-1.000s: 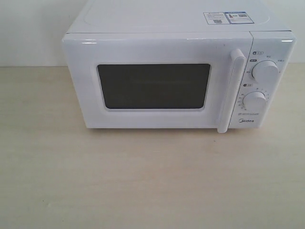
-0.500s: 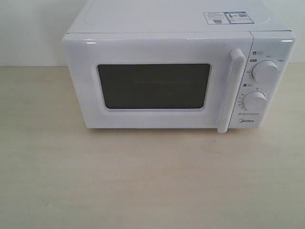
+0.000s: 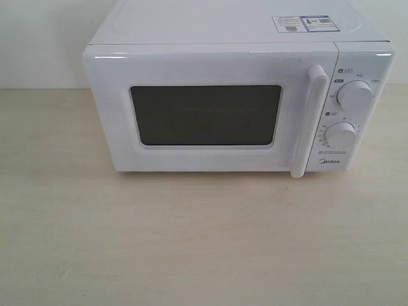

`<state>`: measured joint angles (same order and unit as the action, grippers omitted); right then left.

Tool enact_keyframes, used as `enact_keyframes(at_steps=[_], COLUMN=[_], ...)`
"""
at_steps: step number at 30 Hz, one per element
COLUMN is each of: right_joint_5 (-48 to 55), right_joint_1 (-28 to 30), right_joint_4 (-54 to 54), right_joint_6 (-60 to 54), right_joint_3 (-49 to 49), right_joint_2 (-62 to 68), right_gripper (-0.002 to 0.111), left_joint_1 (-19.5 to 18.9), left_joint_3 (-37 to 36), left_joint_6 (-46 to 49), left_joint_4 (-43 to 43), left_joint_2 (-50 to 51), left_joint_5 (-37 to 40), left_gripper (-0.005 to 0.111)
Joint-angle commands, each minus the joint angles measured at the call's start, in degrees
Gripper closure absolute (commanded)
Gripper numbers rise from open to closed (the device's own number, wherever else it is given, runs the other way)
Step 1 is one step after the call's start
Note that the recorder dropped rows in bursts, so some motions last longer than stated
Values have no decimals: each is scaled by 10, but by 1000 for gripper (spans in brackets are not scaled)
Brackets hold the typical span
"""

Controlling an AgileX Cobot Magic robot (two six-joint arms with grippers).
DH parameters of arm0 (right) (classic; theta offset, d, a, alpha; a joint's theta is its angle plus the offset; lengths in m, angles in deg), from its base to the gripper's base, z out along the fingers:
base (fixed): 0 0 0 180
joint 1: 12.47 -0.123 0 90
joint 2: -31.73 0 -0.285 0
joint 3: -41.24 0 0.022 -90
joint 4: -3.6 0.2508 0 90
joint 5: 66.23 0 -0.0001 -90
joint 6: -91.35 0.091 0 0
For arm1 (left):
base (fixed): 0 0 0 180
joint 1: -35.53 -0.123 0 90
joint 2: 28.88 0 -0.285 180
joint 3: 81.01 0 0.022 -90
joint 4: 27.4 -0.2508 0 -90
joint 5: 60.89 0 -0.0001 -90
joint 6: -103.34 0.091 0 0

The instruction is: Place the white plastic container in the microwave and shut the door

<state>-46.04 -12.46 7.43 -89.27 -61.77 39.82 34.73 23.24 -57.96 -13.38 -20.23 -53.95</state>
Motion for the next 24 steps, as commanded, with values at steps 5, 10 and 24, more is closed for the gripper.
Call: enact_keyframes(at_steps=[5,10,24], right_joint_5=[-1,-1,-1], right_joint_1=[3,3,3], right_joint_4=[-1,-1,-1], right_joint_6=[1,1,1], right_joint_3=[2,2,2], right_joint_2=[-3,-3,-3], right_gripper=[109,109,109], left_joint_1=[-2,-2,-2], left_joint_3=[-15,-15,-15], left_joint_6=[-60,-119,-145], left_joint_4=[1,1,-2], left_joint_2=[-9,-9,-9], left_joint_5=[55,96,102], left_gripper=[102,102,102])
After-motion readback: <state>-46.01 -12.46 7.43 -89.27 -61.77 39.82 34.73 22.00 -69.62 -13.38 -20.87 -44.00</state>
